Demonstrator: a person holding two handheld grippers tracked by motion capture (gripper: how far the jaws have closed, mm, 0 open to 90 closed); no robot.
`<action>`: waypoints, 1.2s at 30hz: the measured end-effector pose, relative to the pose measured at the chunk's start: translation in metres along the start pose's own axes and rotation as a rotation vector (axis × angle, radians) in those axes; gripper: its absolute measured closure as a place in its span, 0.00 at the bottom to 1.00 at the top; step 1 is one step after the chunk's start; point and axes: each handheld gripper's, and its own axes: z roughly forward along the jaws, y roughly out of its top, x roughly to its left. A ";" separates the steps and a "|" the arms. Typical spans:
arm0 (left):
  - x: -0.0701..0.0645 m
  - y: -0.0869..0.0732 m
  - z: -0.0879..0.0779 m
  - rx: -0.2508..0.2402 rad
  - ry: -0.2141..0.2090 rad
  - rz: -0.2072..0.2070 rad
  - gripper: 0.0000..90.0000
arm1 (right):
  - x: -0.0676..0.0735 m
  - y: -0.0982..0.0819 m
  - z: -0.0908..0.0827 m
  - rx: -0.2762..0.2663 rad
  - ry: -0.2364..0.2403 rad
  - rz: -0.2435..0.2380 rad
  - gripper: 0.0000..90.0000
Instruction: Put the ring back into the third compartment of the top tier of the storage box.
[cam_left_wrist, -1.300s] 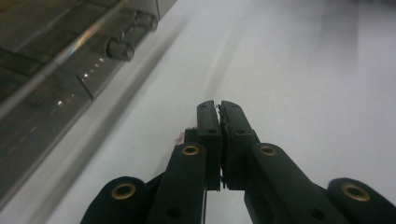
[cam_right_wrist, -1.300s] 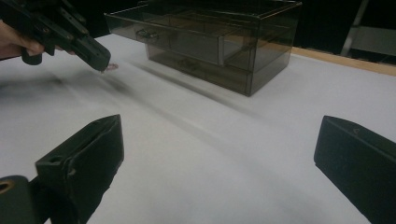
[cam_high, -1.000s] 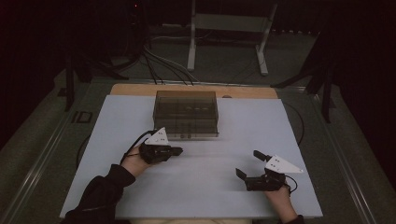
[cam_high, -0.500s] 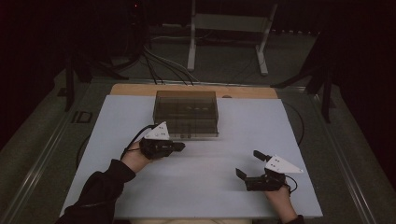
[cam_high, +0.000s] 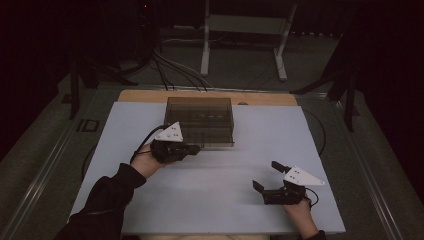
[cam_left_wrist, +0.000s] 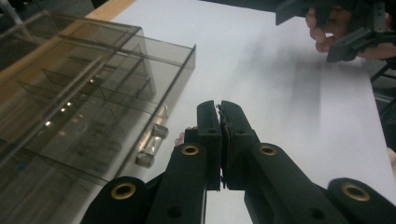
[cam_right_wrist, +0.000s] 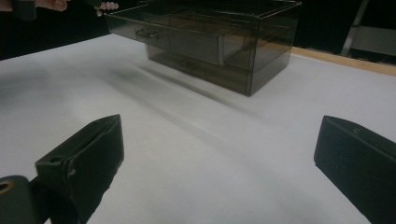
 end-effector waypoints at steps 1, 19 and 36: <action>0.000 0.001 0.000 -0.004 0.001 0.001 0.97 | 0.000 0.000 0.000 0.000 0.000 0.001 0.02; 0.013 0.018 0.006 -0.008 0.004 -0.004 0.97 | 0.000 0.000 0.000 0.001 0.002 0.005 0.02; 0.021 0.033 0.017 -0.010 -0.007 0.005 0.97 | 0.000 0.000 -0.001 -0.002 0.002 0.004 0.02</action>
